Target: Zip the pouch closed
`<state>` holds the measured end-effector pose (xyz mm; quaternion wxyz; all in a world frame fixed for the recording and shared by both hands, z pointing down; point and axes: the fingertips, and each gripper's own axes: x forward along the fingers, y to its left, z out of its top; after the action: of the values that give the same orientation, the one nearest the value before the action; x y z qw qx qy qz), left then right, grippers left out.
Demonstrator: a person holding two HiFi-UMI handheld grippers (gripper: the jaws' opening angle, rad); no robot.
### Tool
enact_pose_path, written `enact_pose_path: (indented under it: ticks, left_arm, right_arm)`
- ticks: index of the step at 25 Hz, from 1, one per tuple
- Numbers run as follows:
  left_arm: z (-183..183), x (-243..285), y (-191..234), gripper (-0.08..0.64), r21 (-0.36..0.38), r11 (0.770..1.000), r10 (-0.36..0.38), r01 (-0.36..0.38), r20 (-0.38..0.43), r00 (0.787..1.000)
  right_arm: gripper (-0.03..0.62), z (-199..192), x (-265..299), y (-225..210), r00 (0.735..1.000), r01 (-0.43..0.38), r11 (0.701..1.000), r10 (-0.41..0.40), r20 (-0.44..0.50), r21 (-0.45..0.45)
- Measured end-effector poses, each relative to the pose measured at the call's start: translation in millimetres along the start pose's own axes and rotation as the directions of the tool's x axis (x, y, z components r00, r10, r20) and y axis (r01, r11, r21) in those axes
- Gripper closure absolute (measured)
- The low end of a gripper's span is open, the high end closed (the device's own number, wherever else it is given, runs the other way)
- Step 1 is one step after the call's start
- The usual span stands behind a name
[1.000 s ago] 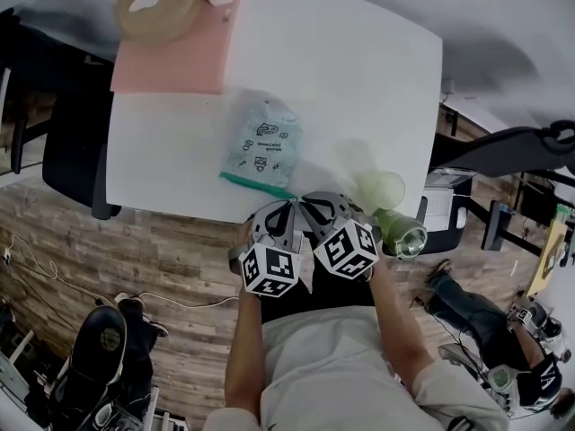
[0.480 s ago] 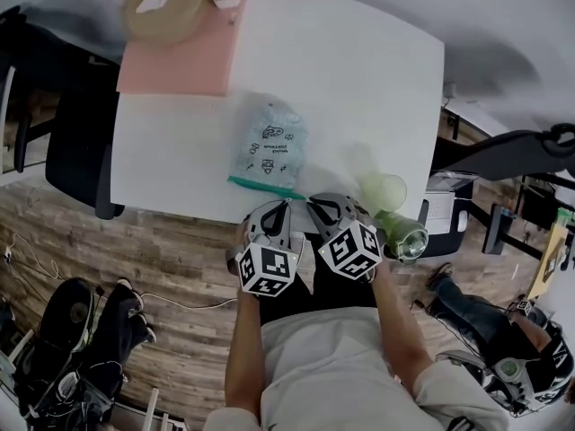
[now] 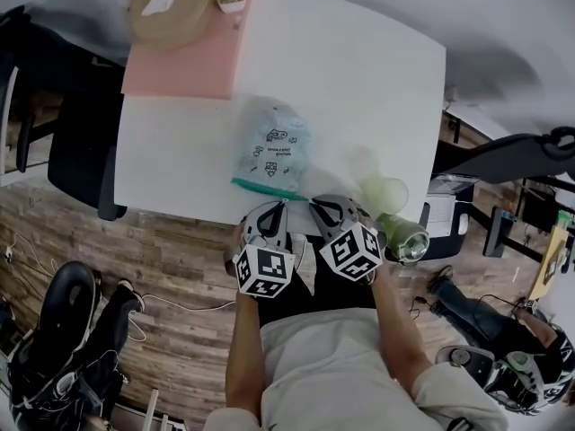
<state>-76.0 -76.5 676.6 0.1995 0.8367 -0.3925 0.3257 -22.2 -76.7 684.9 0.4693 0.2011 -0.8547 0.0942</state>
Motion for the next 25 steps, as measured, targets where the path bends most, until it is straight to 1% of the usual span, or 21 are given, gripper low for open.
enact_pose_path:
  ticks: [11, 25]
  left_arm:
    - [-7.1, -10.0, 32.0, 0.563, -0.024, 0.998, 0.058, -0.058, -0.007, 0.998]
    - [-21.2, -24.5, 72.7, 0.563, -0.065, 0.989, 0.134, -0.135, -0.022, 0.991]
  right_arm:
    - [0.577, -4.5, 0.9, -5.2, 0.999, 0.025, 1.000, -0.025, -0.026, 0.016]
    - [0.575, -9.6, 0.1, -10.3, 0.998, 0.046, 0.998, -0.044, -0.044, 0.031]
